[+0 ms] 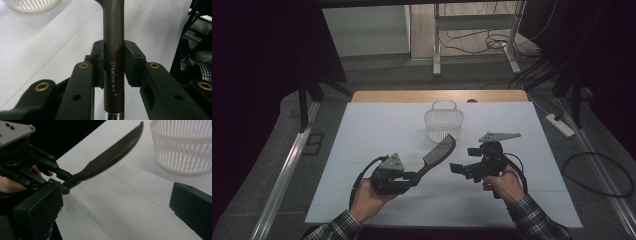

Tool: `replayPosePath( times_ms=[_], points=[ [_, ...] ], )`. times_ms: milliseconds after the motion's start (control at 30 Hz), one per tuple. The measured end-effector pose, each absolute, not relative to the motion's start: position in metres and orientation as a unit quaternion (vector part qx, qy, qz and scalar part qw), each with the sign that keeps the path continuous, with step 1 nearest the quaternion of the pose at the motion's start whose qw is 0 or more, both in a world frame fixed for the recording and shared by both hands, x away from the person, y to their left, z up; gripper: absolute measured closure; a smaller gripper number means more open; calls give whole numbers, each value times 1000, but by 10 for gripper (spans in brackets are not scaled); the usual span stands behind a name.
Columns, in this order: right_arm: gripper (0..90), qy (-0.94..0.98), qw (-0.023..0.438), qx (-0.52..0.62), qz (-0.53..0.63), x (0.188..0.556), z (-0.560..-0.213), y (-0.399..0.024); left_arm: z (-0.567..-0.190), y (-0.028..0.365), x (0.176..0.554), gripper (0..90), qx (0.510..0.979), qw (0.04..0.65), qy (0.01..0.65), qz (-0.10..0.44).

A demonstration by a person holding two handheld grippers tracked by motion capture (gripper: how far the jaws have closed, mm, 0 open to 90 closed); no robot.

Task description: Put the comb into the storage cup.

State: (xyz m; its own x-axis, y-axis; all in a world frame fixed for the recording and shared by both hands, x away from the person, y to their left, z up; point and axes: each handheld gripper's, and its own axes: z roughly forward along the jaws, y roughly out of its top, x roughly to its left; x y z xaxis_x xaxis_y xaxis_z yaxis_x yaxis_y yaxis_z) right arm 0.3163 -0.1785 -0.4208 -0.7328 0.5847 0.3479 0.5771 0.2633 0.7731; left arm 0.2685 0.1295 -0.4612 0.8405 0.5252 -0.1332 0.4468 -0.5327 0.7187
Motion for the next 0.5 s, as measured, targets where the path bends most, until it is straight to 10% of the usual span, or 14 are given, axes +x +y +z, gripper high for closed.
replayPosePath(
  times_ms=[500],
  points=[
    [0,815,4,369,447,332,-419,-152,-460,126,267,717,873,402,270,51]
  ],
)
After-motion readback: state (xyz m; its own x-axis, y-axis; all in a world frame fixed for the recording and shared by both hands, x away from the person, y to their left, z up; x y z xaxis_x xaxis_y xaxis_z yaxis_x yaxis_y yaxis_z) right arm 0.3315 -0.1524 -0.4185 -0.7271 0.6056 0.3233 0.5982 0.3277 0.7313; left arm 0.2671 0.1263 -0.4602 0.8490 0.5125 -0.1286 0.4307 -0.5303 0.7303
